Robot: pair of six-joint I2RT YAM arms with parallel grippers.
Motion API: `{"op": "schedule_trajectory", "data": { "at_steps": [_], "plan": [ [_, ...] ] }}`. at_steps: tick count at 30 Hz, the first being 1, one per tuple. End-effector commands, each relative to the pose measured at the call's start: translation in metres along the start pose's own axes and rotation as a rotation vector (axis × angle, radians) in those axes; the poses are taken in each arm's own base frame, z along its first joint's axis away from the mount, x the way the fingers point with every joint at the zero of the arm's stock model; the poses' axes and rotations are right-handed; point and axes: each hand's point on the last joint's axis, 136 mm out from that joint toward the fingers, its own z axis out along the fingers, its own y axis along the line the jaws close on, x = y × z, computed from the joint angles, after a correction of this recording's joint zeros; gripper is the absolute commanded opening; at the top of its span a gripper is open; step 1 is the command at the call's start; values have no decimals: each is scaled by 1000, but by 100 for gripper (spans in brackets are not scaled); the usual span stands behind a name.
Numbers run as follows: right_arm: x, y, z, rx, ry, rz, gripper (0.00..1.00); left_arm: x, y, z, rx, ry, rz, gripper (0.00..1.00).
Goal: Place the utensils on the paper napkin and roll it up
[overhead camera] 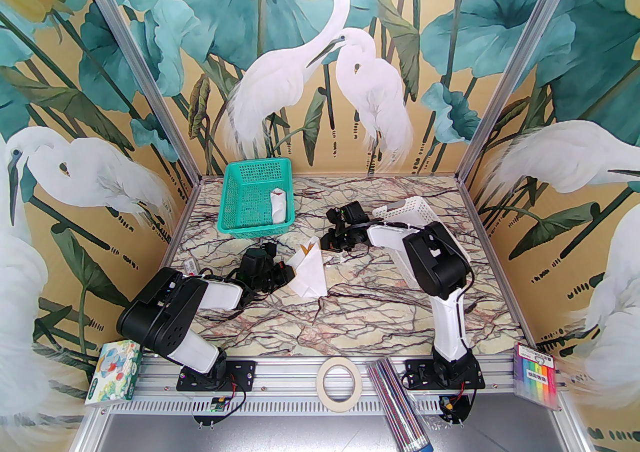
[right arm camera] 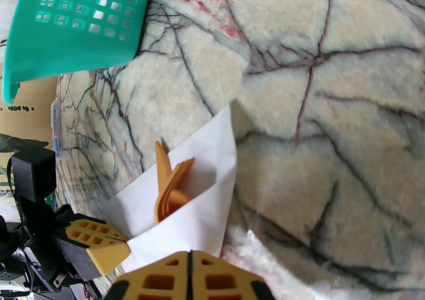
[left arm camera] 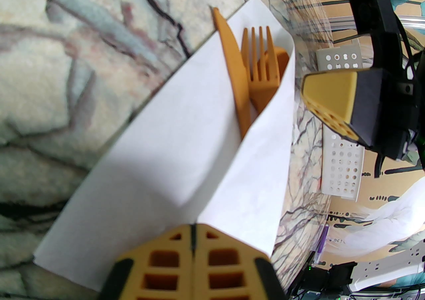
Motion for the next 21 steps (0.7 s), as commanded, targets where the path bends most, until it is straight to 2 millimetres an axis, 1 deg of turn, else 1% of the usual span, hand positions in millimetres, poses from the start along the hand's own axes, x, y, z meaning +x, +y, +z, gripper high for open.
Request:
{"op": "schedule_trajectory", "data": {
  "at_steps": [1, 12, 17, 21],
  "plan": [
    [-7, 0, 3, -6, -2, -26, 10, 14, 28, 2, -109, 42, -16, 0],
    [-3, -19, 14, 47, 22, -9, 10, 15, 29, 2, -112, 43, -15, 0],
    [0, -29, 15, 81, 34, -5, 10, 15, 29, 2, -112, 44, -15, 0],
    [-1, -29, 11, 94, 32, -7, 10, 15, 29, 2, -113, 44, -16, 0]
  ]
}}
